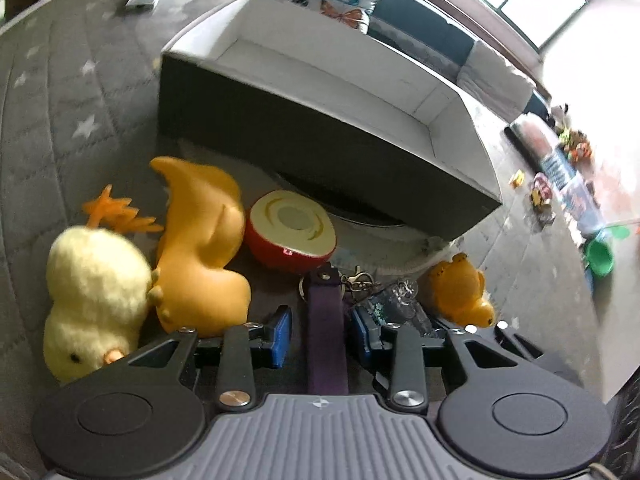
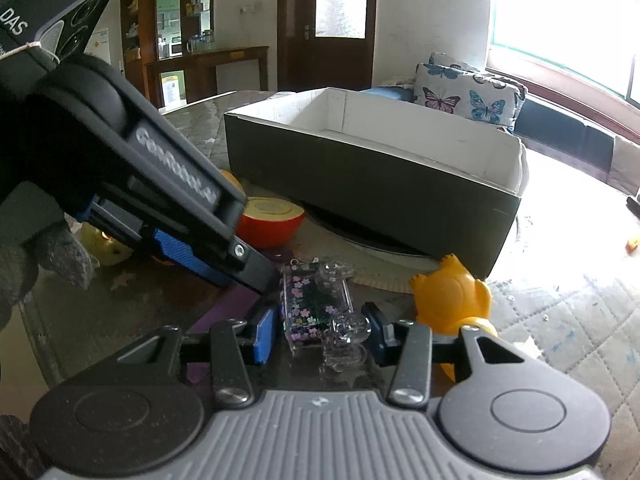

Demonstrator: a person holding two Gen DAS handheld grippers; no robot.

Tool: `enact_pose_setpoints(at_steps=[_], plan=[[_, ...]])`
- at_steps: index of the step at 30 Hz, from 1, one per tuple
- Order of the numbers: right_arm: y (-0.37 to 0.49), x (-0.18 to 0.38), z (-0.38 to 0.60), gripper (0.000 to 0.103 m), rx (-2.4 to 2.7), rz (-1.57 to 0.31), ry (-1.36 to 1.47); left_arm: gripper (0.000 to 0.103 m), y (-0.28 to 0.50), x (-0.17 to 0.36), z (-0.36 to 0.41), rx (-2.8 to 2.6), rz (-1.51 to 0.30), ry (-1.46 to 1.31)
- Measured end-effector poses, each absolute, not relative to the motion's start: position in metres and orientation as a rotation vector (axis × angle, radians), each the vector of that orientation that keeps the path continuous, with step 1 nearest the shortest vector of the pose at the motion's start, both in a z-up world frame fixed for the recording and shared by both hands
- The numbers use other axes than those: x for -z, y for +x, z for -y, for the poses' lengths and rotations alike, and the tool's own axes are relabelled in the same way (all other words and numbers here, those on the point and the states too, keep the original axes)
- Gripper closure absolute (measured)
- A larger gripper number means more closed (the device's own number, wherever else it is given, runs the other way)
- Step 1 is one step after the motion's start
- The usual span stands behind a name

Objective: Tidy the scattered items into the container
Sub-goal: 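Lift the purple strap with the left gripper while the right gripper lifts the glitter keychain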

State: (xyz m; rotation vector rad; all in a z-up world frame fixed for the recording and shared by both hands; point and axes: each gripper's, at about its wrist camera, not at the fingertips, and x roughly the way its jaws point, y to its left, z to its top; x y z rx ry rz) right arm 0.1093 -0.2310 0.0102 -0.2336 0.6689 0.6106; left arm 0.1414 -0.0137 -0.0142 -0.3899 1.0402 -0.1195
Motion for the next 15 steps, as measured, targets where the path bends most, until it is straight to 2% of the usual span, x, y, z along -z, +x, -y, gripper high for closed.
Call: enact_pose_setpoints(at_steps=[3, 5, 6, 15], plan=[[0.110, -0.010, 0.233, 0.059, -0.605, -0.670, -0.221, 0.070, 0.141, 0.015, 0.020, 0.134, -1.026, -0.343], [0.110, -0.010, 0.234, 0.064, -0.602, -0.672, -0.207, 0.082, 0.140, 0.017, 0.021, 0.153, -1.022, -0.335], [0.109, -0.010, 0.234, 0.064, -0.600, -0.672, -0.201, 0.084, 0.139, 0.017, 0.022, 0.165, -1.022, -0.336], [0.104, -0.018, 0.243, 0.066, -0.581, -0.664, -0.166, 0.084, 0.131, 0.013, 0.016, 0.207, -1.008, -0.366]])
